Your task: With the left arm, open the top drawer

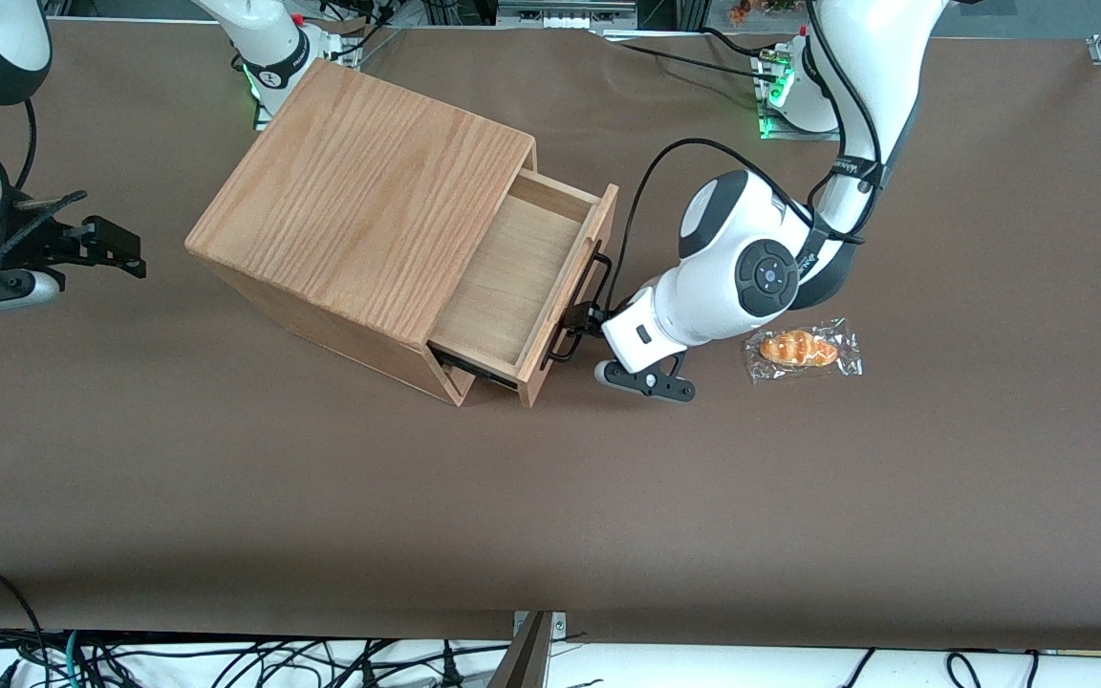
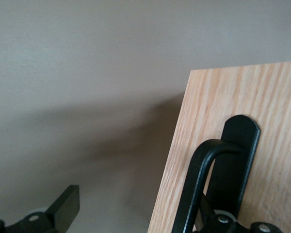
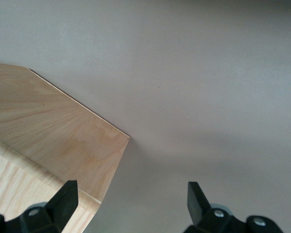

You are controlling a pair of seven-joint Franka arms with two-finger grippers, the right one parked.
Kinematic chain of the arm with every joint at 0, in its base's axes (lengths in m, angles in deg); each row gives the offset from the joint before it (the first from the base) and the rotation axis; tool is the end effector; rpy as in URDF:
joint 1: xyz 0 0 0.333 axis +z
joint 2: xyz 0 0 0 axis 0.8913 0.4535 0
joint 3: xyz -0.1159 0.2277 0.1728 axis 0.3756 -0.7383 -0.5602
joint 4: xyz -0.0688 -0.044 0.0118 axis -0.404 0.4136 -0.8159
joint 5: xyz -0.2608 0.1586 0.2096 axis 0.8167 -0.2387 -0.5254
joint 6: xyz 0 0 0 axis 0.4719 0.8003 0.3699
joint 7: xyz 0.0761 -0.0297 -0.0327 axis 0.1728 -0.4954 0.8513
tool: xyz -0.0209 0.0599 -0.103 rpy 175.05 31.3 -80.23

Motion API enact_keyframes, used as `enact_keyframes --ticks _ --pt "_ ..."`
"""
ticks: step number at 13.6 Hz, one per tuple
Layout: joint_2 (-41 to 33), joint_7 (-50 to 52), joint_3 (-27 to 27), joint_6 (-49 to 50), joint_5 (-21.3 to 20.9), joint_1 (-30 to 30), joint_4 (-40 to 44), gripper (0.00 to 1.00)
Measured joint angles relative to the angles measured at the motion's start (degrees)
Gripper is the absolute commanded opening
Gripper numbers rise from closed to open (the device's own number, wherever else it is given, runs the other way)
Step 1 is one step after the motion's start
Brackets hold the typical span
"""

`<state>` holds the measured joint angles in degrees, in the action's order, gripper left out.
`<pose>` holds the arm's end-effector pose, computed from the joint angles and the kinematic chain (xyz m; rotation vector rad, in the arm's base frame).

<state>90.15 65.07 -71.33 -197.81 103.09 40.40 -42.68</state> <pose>0.5941 -0.3675 0.3518 2.7120 -0.1705 -0.1559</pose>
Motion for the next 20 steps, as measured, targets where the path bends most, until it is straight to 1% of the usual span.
enact_keyframes --ticks 4,6,10,12,17,19,20 --pt "0.0 0.02 -0.01 0.55 -0.05 0.92 0.12 1.0" --pt "-0.09 1.21 -0.02 2.35 -0.05 1.1 0.81 1.0" --pt "-0.85 5.37 -0.03 10.55 -0.05 1.58 6.33 1.0" --pt "-1.36 5.98 -0.24 14.58 -0.09 2.91 8.56 1.0" --pt "-2.11 5.98 -0.74 21.37 -1.09 13.89 9.83 1.0" --pt "-2.81 3.83 -0.8 24.86 -3.39 19.02 9.89 1.0" --pt "-3.12 1.12 -0.8 26.06 -4.52 21.28 9.89 1.0"
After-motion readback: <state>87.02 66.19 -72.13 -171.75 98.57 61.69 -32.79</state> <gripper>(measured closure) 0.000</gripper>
